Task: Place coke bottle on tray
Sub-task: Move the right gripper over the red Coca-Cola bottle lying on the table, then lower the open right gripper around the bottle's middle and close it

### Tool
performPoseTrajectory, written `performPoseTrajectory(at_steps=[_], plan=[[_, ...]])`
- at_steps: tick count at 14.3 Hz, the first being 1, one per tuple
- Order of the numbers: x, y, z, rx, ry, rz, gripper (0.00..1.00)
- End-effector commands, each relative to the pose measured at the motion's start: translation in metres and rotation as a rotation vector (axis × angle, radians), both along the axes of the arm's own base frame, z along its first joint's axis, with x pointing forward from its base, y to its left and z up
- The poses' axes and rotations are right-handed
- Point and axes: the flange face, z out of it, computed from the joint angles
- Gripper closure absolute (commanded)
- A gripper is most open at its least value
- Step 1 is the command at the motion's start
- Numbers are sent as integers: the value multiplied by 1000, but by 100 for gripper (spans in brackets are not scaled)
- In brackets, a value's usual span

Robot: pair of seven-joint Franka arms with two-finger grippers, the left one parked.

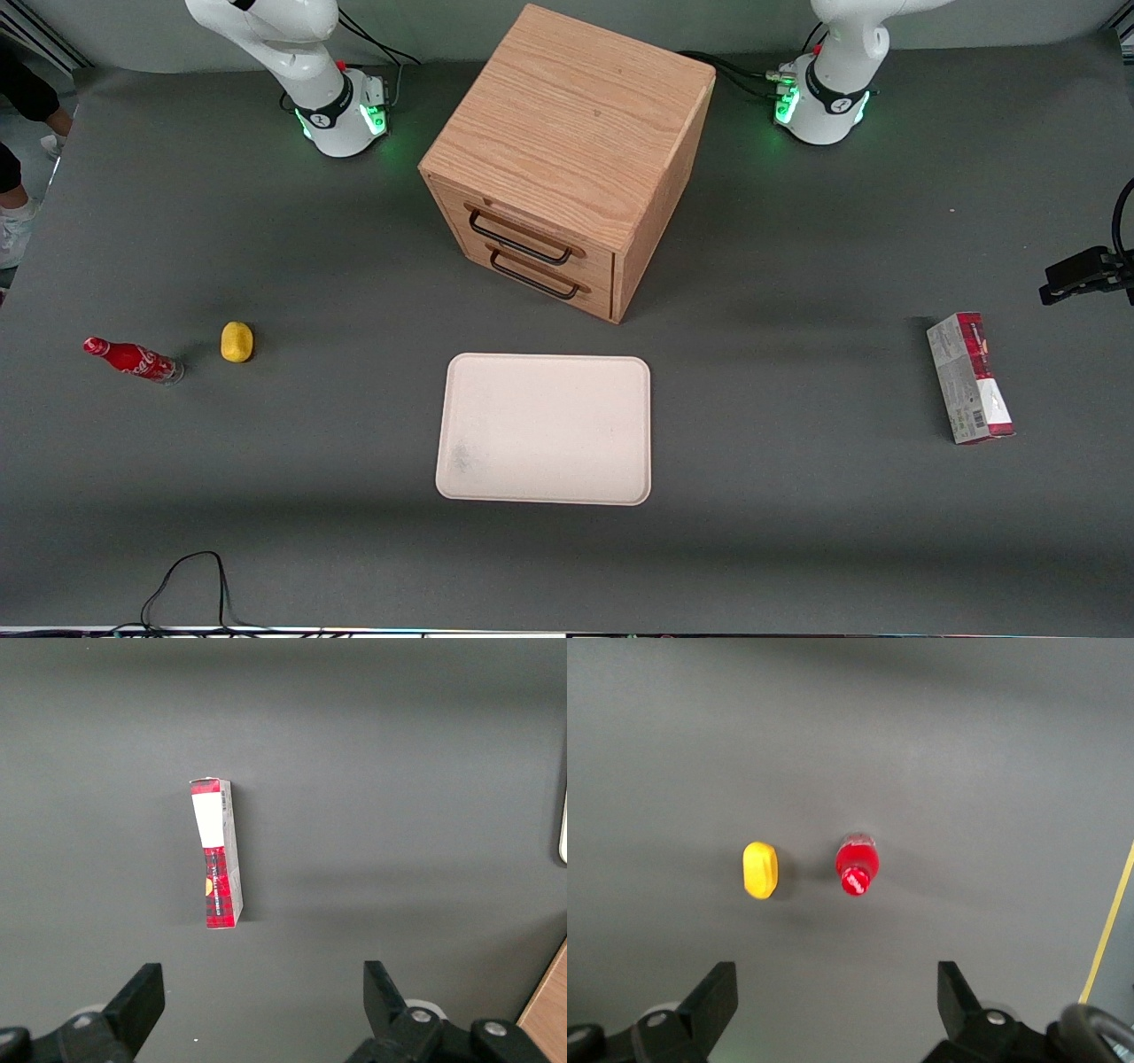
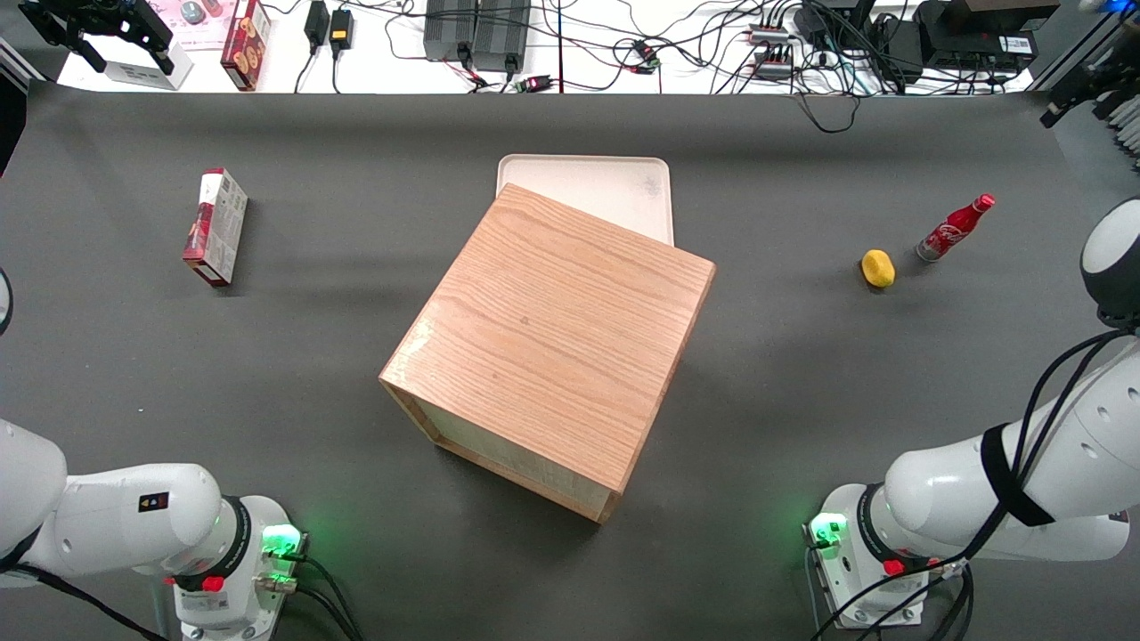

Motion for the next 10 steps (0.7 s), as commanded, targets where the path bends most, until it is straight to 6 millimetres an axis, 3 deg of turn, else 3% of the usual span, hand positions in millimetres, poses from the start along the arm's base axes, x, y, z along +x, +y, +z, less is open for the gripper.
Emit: performPoseTrajectory(at_steps=[1,5,10], plan=[[-1,2,-33,11,-30,-16,0],[-6,0,-89,10,-57,-33,0],[-8,5,-143,-2,-49,-31,0]])
